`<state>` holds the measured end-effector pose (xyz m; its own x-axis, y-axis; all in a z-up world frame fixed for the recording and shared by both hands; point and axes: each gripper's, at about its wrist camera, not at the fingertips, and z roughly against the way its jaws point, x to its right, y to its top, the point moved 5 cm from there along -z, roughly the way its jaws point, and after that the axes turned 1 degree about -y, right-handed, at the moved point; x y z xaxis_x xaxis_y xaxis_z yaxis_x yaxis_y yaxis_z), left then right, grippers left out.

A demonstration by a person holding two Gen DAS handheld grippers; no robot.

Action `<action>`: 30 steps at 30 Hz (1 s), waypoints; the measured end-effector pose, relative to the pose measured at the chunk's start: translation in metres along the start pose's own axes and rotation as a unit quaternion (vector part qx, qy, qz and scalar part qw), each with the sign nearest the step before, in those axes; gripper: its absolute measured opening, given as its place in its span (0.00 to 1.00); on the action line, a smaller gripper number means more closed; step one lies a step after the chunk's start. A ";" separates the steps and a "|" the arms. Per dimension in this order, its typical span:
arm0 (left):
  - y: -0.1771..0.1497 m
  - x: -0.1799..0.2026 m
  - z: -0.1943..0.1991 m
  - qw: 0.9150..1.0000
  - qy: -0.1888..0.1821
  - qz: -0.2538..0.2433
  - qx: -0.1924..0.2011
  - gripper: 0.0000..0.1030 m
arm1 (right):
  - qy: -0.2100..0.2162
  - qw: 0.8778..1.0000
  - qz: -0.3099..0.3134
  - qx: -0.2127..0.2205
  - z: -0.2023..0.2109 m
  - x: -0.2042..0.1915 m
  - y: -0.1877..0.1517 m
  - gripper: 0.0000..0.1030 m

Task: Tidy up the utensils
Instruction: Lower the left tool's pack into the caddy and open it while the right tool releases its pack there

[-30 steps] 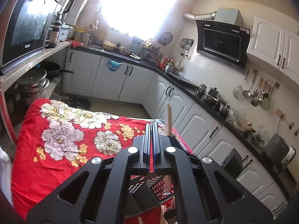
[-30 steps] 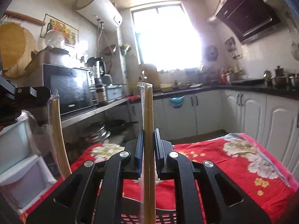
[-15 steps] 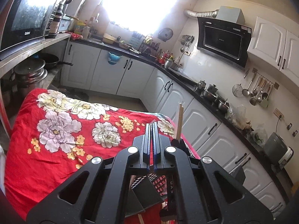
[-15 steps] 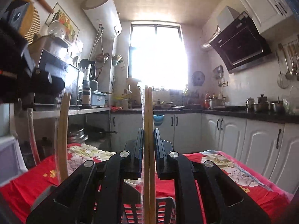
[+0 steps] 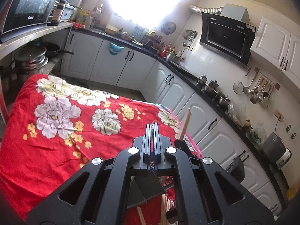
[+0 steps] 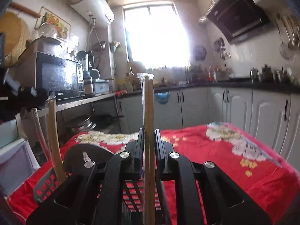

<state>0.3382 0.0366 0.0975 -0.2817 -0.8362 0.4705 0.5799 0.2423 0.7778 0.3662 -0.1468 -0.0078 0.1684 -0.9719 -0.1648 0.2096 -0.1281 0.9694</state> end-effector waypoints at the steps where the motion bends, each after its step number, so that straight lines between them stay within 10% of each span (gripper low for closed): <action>1: -0.003 -0.001 -0.001 1.000 0.001 0.001 -0.003 0.00 | 0.002 1.000 -0.005 -0.005 0.001 0.001 0.000 0.11; 8: -0.017 -0.004 -0.003 1.000 0.006 0.006 -0.018 0.00 | 0.025 0.999 -0.016 -0.035 0.013 0.006 0.000 0.12; 21: -0.038 -0.007 0.012 0.999 0.042 -0.003 -0.027 0.02 | 0.037 0.996 -0.039 -0.077 0.032 0.012 -0.003 0.50; 30: -0.059 -0.016 0.022 0.997 0.062 0.004 -0.042 0.30 | 0.037 0.993 -0.044 -0.105 0.059 0.013 -0.004 0.65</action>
<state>0.2914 0.0465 0.0529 -0.1840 -0.8897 0.4177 0.6451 0.2113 0.7343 0.3107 -0.1703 -0.0035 0.2084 -0.9408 -0.2672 0.4212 -0.1602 0.8927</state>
